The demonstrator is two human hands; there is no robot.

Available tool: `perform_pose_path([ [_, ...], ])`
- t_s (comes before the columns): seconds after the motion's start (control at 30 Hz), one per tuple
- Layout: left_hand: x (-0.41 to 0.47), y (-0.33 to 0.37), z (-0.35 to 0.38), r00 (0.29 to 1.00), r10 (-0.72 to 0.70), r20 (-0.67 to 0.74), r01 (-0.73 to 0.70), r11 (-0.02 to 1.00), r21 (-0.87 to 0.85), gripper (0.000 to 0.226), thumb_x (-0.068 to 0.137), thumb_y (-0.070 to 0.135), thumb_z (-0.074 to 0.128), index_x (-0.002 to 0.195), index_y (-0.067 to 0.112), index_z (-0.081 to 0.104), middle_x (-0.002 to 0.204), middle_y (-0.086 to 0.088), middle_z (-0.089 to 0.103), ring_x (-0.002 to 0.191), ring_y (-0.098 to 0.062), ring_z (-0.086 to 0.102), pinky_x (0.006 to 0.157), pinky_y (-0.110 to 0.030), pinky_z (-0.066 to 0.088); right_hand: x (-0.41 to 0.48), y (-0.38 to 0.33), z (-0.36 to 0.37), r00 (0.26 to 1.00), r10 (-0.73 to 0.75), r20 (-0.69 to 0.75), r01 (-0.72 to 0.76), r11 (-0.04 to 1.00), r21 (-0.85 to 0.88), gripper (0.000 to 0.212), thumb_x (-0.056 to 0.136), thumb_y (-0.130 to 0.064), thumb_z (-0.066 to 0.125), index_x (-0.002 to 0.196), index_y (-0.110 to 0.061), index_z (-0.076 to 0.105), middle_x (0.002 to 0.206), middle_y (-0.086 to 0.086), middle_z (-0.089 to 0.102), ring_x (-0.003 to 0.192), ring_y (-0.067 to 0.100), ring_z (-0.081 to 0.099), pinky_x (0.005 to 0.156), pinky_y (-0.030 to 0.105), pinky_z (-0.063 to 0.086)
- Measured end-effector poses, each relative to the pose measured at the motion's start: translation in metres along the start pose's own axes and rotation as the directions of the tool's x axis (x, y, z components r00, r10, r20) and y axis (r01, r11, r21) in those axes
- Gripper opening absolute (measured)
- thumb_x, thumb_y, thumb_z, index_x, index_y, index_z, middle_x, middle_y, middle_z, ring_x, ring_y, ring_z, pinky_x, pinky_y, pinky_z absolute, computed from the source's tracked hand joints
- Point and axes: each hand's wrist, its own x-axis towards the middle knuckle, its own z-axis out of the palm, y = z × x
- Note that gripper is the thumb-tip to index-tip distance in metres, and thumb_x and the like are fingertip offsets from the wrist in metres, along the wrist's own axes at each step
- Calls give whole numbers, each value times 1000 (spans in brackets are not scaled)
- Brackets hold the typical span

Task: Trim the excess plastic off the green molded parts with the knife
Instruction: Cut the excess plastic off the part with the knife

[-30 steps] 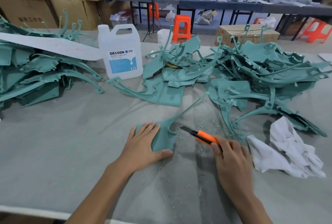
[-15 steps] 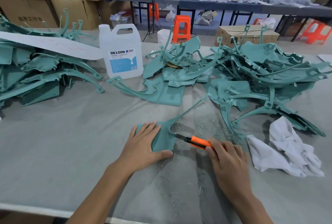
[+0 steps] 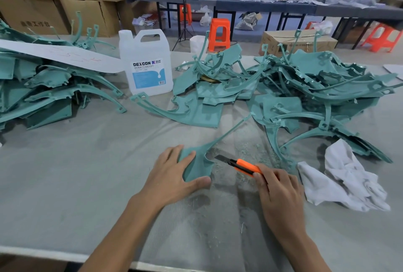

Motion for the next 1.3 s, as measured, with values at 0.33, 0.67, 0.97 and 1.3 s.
perform_pose_path([
  [0.33, 3, 24, -2, 999, -14, -37, 14, 1000, -6, 86, 71, 83, 28, 146, 44, 41, 153, 15, 36, 144, -12, 24, 117, -43, 14, 0, 3, -4, 998, 56, 11, -56, 997, 43, 43, 99, -43, 42, 122, -21, 72, 98, 3, 66, 92, 34, 58, 85, 49, 43],
  [0.67, 1, 0, -13, 998, -54, -16, 48, 964, -261, 122, 50, 88, 64, 153, 35, 26, 166, 7, 19, 150, -13, 20, 117, -37, 25, -4, 2, 3, 973, -219, 71, 221, 975, -31, 39, 99, -46, 42, 118, -27, 71, 99, -2, 63, 85, 29, 54, 74, 44, 44],
  [0.97, -3, 5, -19, 998, -64, -23, 53, 948, -313, 118, 46, 86, 67, 146, 36, 30, 137, 19, 41, 127, -12, 41, 96, -30, 36, -2, 5, 4, 988, -155, -11, 155, 986, -58, 40, 98, -44, 43, 116, -25, 73, 100, 0, 66, 86, 32, 56, 75, 46, 44],
  [1.3, -6, 7, -20, 997, -76, 20, 79, 950, -303, 126, 47, 88, 66, 153, 33, 25, 154, 13, 35, 139, -17, 37, 111, -40, 37, 0, 4, 6, 989, -145, -6, 145, 988, -47, 43, 99, -44, 43, 116, -21, 75, 98, 1, 68, 83, 34, 59, 73, 47, 49],
])
